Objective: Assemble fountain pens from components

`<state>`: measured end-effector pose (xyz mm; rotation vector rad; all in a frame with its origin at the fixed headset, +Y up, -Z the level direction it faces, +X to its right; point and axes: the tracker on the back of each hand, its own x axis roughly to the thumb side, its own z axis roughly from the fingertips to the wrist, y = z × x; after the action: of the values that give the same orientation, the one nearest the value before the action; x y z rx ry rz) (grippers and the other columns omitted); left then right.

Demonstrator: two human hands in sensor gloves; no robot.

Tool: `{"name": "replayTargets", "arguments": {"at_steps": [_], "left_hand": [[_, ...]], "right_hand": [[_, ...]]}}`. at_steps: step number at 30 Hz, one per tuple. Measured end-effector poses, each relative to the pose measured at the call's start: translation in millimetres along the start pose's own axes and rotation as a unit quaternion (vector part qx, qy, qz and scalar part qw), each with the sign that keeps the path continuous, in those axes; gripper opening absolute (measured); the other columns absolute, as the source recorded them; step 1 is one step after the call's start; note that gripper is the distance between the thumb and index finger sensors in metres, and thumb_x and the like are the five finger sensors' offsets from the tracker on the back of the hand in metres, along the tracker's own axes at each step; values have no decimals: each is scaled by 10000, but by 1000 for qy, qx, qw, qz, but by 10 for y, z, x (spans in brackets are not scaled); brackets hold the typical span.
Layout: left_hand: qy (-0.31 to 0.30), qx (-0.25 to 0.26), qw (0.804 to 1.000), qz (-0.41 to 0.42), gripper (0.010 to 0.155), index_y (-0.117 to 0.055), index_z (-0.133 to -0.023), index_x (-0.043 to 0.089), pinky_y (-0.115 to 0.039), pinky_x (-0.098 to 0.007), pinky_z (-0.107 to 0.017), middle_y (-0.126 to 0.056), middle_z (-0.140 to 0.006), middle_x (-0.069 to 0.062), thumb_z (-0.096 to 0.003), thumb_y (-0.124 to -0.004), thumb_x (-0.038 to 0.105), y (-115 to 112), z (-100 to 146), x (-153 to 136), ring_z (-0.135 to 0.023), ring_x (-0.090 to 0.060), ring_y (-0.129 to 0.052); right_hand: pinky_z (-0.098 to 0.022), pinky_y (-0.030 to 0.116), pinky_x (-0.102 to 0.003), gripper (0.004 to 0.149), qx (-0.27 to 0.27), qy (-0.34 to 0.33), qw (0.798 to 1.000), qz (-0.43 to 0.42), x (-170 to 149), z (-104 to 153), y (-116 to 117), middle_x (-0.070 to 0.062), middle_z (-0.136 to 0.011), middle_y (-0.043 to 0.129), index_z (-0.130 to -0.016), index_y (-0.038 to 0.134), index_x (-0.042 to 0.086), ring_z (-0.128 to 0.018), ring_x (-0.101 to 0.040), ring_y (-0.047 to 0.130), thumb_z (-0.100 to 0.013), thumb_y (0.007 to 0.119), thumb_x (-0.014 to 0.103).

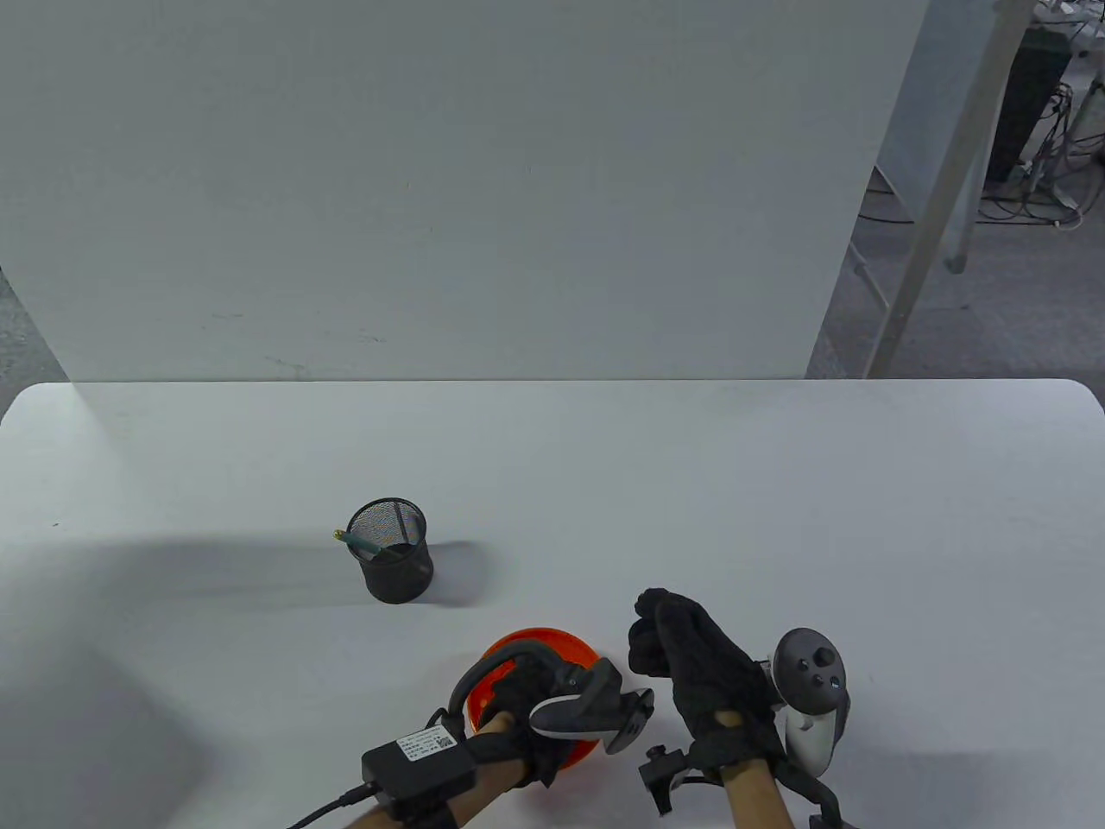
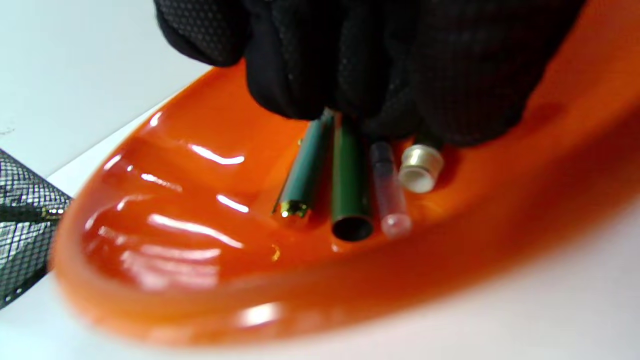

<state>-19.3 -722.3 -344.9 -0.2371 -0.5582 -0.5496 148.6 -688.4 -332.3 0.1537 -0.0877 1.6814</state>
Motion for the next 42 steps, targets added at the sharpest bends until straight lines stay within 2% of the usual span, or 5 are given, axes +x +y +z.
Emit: {"name": "replayTargets", "arguments": {"at_steps": [23,30,34,39,42], "left_hand": [[-16,13,999,32,498,-887,-823,261,-696,-527,-651,-865,-799,-36,-383,-866,494,40,66,-148,-614,-238,-909],[21,95,990,103,495,-900,-800,272,-714,-519,-633,-889,-762,-25,-375,-825,514,226,338,-558,-584,-212,-925],[58,172,963,199,478,-885,-809,294,-744,-490,-606,-894,-735,-3,-393,-795,511,260,578,-897,-547,-172,-938],[84,284,881,369,441,-865,-816,324,-793,-464,-513,-900,-640,-11,-416,-782,492,185,850,-1091,-416,-143,-954],[129,366,815,430,418,-882,-793,342,-821,-437,-464,-907,-600,2,-424,-778,507,116,1027,-1187,-370,-119,-959]], "right_hand": [[-537,776,-557,550,4,5,1000,8,-17,-2,13,-85,-767,894,-995,707,90,-610,-273,945,-626,566,474],[-538,775,-557,551,6,-2,1000,3,1,2,17,-85,-769,894,-996,706,90,-612,-274,944,-627,565,474],[-538,776,-556,551,7,-2,1000,11,-3,-1,18,-85,-769,893,-996,705,90,-612,-272,944,-627,564,474],[-537,775,-558,551,19,1,999,28,-15,-5,56,-86,-769,893,-995,707,89,-611,-275,945,-627,565,474],[-536,775,-559,552,19,8,999,41,-44,0,72,-88,-766,895,-995,708,87,-609,-276,945,-626,567,473]]}}
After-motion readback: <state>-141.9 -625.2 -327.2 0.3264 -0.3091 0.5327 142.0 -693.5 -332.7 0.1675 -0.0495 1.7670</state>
